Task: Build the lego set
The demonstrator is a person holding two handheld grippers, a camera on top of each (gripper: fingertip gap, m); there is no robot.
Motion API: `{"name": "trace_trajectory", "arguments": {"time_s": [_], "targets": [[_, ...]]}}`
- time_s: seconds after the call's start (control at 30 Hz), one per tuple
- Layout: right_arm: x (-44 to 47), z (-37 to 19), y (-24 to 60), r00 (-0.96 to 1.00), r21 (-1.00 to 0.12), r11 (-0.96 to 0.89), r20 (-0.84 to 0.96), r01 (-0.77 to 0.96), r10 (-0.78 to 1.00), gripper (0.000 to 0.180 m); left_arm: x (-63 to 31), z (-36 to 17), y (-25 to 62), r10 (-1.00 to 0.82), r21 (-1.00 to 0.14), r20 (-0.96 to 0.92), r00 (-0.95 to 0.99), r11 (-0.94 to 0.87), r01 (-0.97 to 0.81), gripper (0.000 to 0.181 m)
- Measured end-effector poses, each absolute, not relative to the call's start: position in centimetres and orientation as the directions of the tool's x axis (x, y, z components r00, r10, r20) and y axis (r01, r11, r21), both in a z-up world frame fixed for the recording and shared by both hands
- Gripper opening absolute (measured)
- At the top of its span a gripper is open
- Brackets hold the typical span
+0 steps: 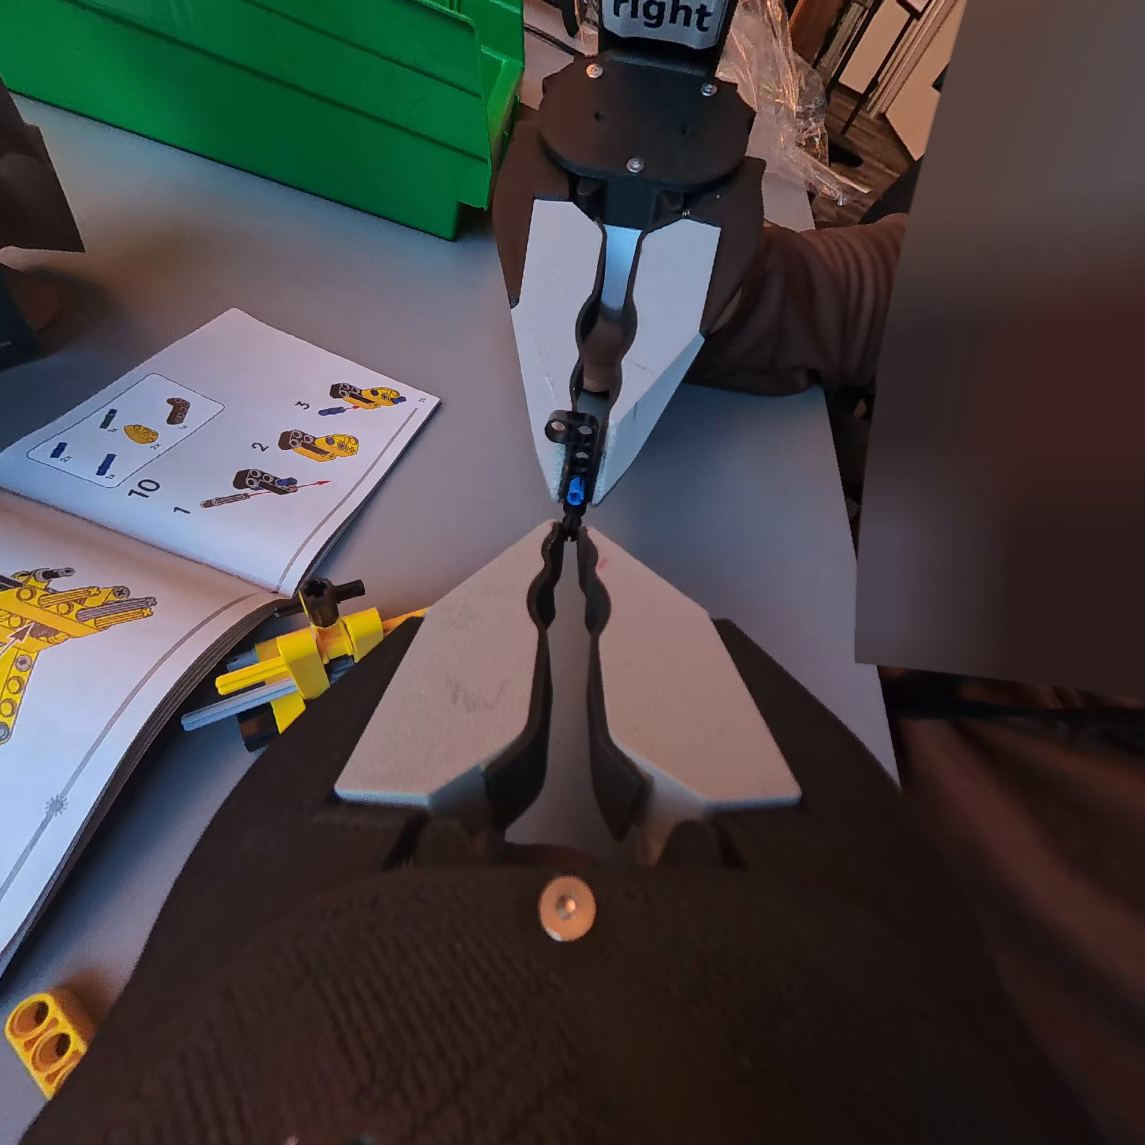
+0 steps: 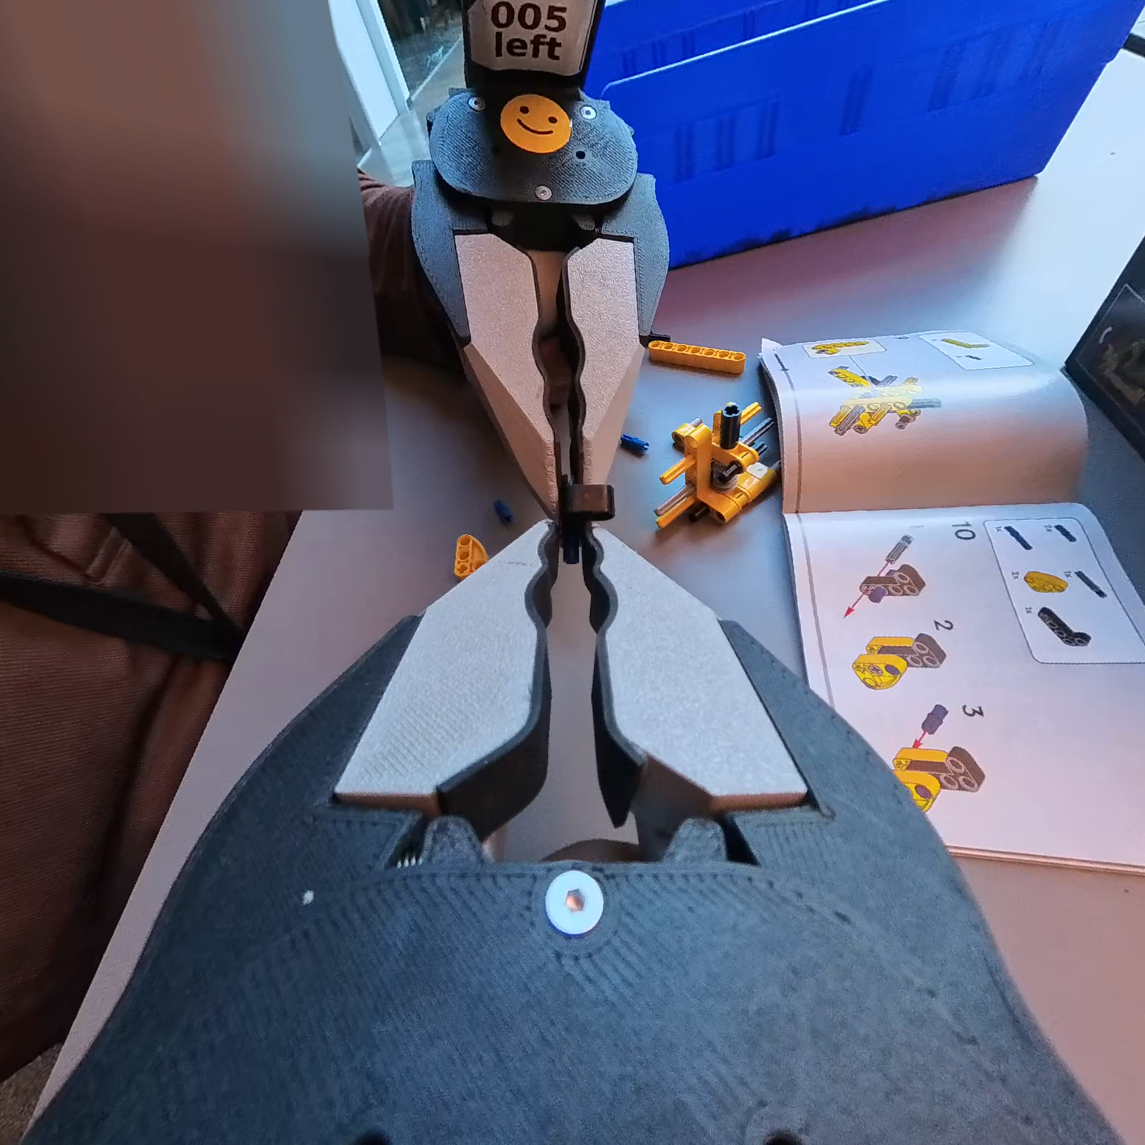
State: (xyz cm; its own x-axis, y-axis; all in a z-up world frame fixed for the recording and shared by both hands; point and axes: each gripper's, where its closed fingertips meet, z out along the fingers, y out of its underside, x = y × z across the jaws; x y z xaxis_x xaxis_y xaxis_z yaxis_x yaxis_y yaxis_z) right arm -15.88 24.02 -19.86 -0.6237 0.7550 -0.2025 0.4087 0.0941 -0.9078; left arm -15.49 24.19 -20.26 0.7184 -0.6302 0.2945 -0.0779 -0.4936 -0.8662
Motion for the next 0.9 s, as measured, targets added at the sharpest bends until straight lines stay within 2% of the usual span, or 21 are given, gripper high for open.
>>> {"name": "trace_trajectory", "arguments": {"time_s": [0.33,0.9], "targets": [[-15.82,-19.71,24.68,-0.602,-0.899,0.032,-0.266,0.437,0.753,0.004,-15.77,-20.09,24.37,-0.617,-0.869,0.304,0.725,-0.492,-0.055,0.003],[-15.75,-20.25,24.38,-0.597,-0.878,0.038,-0.292,0.477,0.747,0.004,-15.84,-20.28,24.41,-0.612,-0.854,0.34,0.714,-0.518,-0.038,0.001]]}}
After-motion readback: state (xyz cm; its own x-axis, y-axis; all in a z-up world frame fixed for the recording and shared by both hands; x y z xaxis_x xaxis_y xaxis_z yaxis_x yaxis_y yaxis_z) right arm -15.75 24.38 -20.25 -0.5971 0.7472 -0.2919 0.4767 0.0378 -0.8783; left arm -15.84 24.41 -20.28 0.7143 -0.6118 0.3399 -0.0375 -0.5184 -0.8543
